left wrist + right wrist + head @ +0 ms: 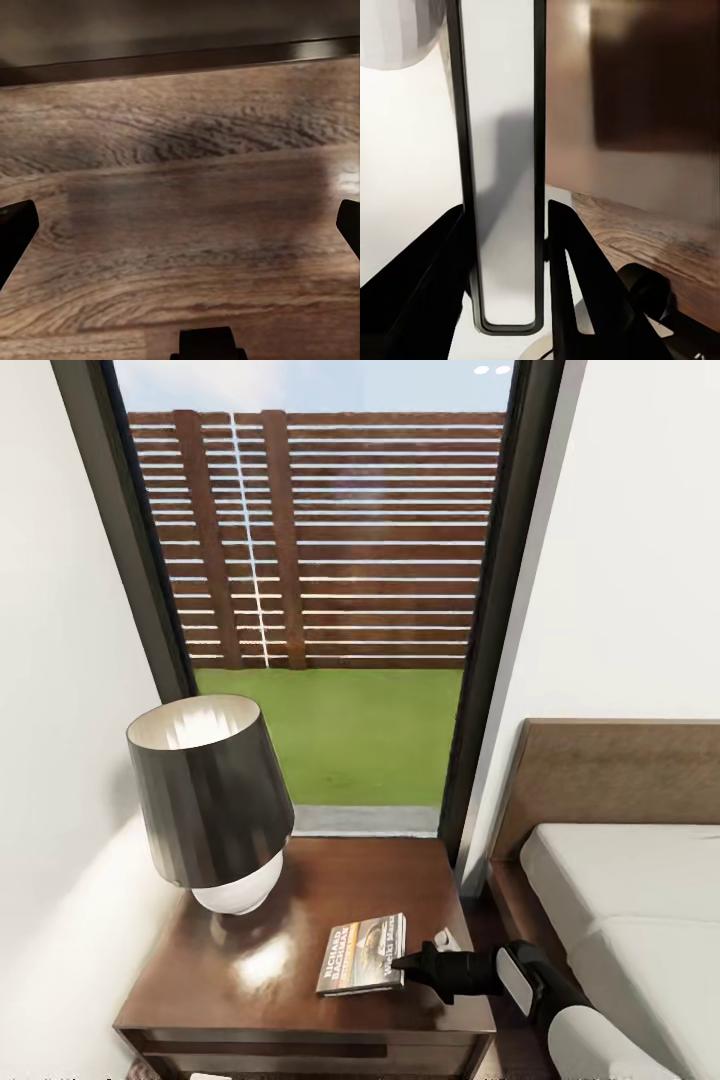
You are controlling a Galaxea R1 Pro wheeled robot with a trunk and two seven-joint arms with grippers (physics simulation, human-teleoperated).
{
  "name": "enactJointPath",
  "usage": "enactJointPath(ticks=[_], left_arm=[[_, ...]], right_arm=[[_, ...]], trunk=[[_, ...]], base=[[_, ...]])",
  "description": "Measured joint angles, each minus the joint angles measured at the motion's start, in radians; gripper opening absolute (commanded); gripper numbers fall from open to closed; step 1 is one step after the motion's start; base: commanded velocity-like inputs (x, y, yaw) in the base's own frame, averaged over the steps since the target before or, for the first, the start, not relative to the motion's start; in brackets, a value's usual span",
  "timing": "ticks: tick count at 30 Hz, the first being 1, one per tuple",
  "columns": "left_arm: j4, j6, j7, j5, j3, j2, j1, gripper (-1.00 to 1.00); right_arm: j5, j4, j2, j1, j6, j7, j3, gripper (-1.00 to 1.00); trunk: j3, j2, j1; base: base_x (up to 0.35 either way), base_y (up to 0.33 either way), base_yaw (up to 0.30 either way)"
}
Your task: In the bedroom, move the book from the bed onto either nightstand, and place the two sandals side by side next to the bed.
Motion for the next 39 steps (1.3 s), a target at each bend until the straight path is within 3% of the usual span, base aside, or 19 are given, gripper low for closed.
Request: enactJointPath(ticks=[20,25,39], left_arm=[[0.0,0.0,0.0,0.0,0.0,0.0,0.0,1.0],[0.0,0.0,0.0,0.0,0.0,0.0,0.0,1.0],[0.0,0.0,0.0,0.0,0.0,0.0,0.0,1.0]], right_arm=[[-0.001,0.0,-0.001,-0.013,-0.001,-0.003,-0.001,-1.0],[0.001,0.0,-0.001,-0.014,-0.002,-0.004,-0.001,-1.0],[0.0,0.0,-0.001,-0.015,-0.001,-0.005,-0.002,-1.0]], trunk=[[-0.003,-0.007,0.004],[-0.019,-0.042,0.023],[-0.019,-0.042,0.023]], base=[[0.0,0.0,0.0],[0.0,0.0,0.0],[0.0,0.0,0.0]])
